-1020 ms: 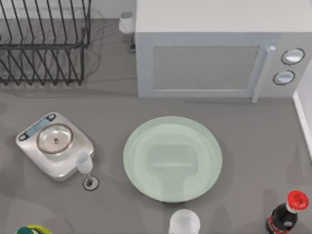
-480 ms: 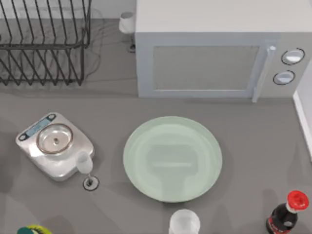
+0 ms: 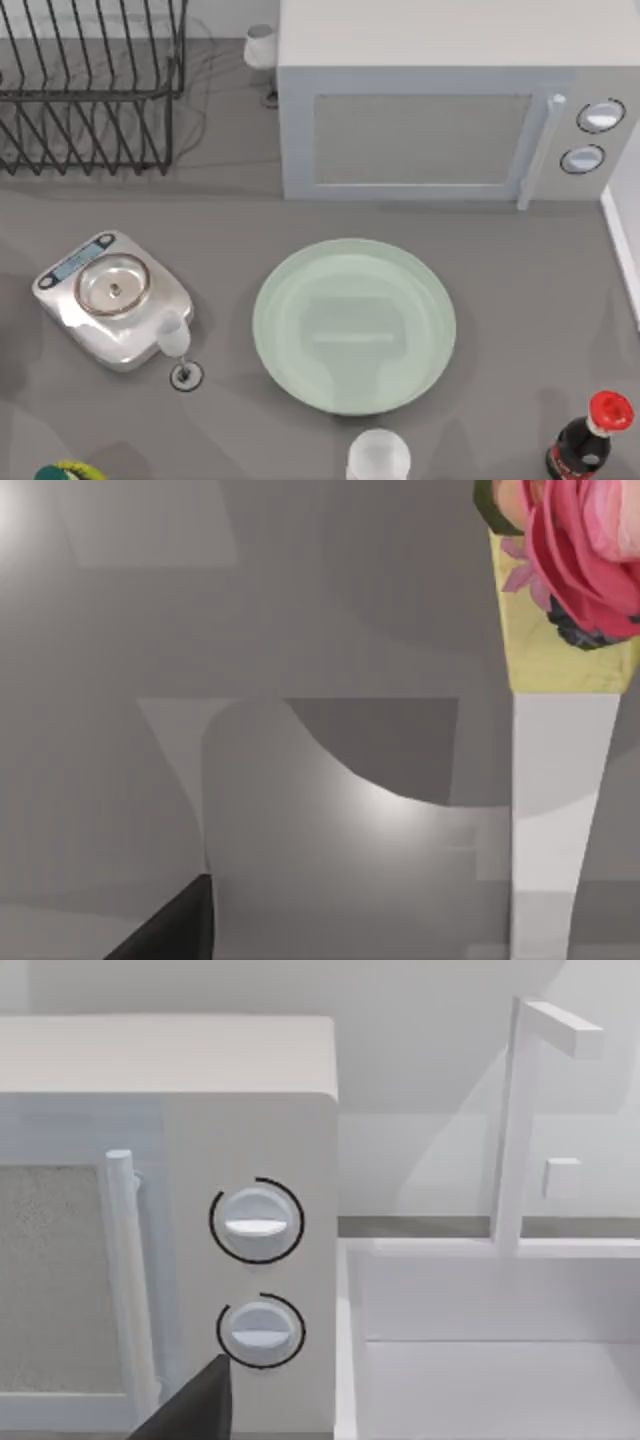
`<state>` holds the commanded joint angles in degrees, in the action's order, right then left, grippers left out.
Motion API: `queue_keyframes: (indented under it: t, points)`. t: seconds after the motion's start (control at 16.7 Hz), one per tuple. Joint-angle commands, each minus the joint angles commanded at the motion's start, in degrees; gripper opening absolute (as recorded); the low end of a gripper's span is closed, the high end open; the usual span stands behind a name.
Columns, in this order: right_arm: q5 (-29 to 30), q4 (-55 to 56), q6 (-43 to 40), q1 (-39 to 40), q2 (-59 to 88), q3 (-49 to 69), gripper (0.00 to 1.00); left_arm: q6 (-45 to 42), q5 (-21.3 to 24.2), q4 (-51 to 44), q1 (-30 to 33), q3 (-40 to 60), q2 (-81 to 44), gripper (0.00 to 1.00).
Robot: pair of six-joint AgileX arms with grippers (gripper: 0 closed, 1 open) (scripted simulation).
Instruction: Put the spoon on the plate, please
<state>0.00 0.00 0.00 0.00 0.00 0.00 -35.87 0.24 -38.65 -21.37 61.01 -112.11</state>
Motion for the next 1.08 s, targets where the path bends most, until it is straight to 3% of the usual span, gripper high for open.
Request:
queue_keyframes:
  t: [0.72,1.08]
  points:
    - [0.0,0.0,0.0,0.0,0.0,0.0,1.0,0.0,0.0,0.0,0.0,0.0,0.0,0.02]
    - [0.0,0.0,0.0,0.0,0.0,0.0,1.0,0.0,0.0,0.0,0.0,0.0,0.0,0.0]
